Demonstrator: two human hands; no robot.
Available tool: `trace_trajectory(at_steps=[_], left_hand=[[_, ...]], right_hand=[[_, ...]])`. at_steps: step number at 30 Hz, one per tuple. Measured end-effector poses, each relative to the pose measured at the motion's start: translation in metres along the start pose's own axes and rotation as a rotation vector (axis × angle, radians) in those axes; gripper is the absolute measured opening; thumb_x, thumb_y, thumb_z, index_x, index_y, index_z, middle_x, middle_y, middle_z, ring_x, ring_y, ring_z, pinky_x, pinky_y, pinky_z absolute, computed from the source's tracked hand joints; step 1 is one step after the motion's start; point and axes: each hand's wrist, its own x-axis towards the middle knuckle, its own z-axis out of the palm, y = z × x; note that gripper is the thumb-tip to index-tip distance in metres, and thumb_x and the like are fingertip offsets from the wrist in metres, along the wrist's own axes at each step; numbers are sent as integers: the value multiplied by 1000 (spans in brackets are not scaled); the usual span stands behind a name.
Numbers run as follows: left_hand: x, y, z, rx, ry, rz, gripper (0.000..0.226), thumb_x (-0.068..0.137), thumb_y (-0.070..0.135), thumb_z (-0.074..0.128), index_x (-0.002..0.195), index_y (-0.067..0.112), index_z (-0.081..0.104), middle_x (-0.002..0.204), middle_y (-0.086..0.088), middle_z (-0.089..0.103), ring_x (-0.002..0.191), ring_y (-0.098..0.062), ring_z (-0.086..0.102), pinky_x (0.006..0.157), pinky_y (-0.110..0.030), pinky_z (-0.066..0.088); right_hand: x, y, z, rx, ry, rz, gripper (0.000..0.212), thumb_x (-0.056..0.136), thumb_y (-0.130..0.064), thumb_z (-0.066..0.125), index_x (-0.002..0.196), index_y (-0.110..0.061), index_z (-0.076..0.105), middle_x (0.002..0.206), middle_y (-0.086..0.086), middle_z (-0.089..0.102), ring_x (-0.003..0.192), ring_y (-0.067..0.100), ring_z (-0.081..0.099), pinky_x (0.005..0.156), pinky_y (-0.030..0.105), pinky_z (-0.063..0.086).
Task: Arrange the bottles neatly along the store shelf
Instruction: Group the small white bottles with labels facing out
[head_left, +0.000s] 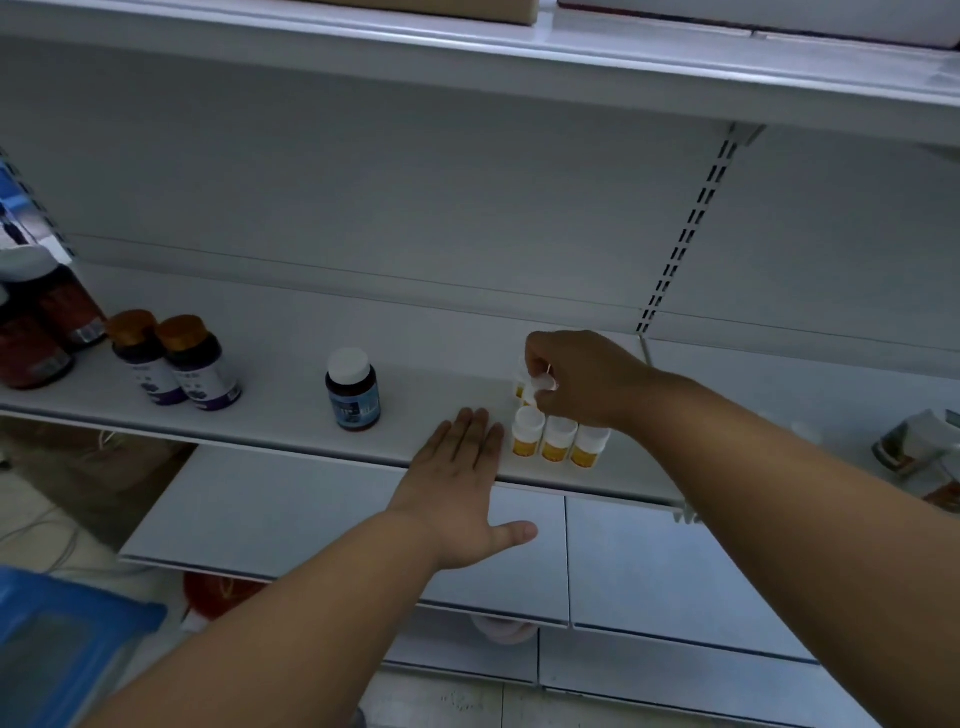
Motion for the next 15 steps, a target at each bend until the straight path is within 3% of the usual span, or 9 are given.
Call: trace_trajectory(at_steps=[9, 15], left_hand=[[0, 0, 0, -1, 10, 4, 112, 81, 86, 26, 155, 14, -16, 162, -9, -23, 148, -23, -23, 121, -40, -12], [-1, 1, -1, -4, 4, 4, 111, 82, 85, 27, 155, 13, -16, 162, -9, -23, 149, -23, -23, 121, -41, -10]], right_hand=[[7, 3, 5, -72, -90, -67, 11, 83, -20, 63, 90, -21, 54, 88, -5, 54, 82, 16, 50, 63, 28, 33], [6, 2, 2, -36, -66, -58, 11, 87, -21, 57, 98, -18, 60, 93, -3, 59, 87, 18, 54, 74, 33, 45]])
